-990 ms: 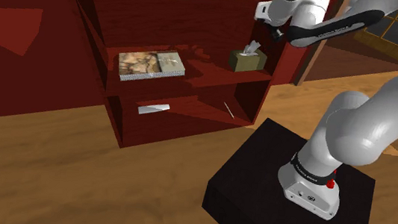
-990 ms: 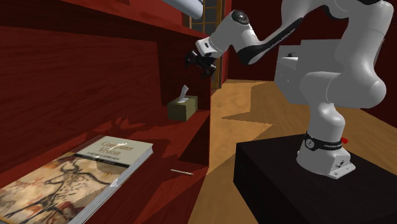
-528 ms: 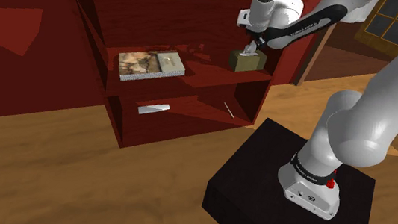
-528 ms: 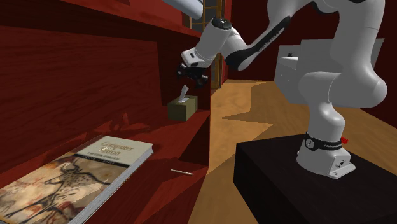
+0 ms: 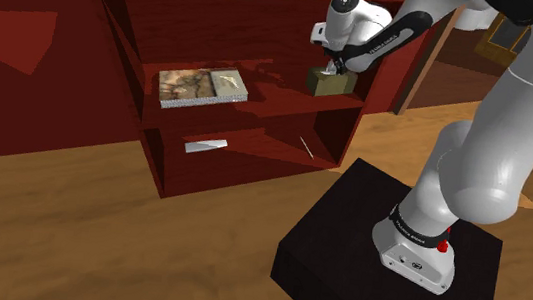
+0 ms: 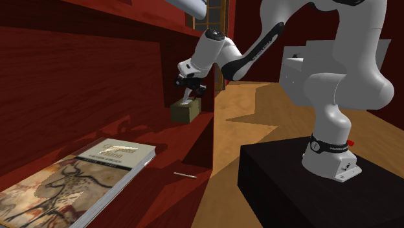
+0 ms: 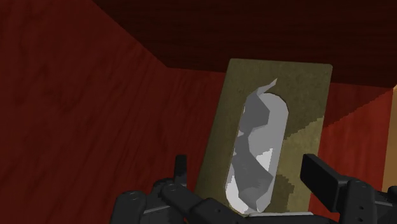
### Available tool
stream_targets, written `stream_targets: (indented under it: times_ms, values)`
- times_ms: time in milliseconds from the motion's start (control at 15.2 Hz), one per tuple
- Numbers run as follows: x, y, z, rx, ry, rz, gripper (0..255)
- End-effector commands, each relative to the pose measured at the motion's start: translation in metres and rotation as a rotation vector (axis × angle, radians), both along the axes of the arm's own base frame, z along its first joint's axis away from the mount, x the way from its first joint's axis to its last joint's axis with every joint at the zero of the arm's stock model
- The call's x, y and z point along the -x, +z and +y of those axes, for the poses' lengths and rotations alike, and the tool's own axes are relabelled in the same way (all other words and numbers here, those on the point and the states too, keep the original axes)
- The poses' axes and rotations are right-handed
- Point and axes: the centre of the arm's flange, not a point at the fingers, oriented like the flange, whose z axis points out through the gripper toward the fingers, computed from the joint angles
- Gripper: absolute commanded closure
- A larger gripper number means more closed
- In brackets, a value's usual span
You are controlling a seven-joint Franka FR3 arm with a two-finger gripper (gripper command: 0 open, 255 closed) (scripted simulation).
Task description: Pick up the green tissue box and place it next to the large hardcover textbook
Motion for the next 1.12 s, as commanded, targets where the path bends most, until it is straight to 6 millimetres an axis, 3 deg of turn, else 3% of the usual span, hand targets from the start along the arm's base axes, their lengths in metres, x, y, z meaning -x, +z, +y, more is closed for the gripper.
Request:
stream_targets:
  times_ms: [0,528,594,1056]
  values:
    - [-0.0014,-0.0069,-0.0052,0.000,0.000,-0.001,0]
    - [-0.0014,-0.0068,-0.0052,0.000,0.000,0.000,0]
    - [-0.0014,-0.0068,-0.0052,0.000,0.000,0.000,255]
    - [-0.0008,-0.0066,-0.0050,0.000,0.000,0.000,255]
